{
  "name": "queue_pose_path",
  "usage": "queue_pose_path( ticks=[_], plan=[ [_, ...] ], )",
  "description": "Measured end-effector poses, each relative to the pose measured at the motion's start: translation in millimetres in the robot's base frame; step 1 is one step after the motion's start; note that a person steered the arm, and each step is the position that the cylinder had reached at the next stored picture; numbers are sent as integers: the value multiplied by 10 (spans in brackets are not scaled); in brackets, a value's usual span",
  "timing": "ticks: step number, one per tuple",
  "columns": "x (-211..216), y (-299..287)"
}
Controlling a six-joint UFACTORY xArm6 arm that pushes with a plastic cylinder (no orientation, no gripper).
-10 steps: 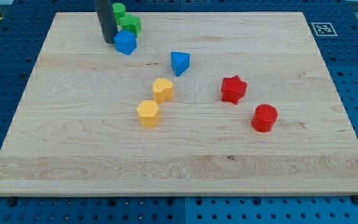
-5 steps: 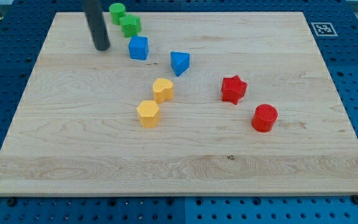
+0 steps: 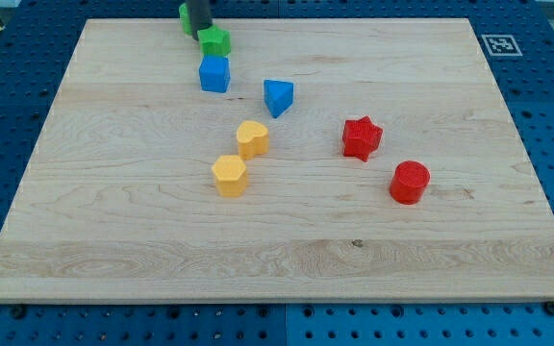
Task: Push the green star to the top of the blue triangle
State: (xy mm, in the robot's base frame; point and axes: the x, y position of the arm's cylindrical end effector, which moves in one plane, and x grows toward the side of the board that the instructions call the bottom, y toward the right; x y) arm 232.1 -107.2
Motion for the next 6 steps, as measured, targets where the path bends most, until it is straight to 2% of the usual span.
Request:
queue_pose_path(
  ticks=[2,3,5,6],
  plan=[
    [314,-266],
    [331,-364],
    [332,-2],
    [492,255]
  ],
)
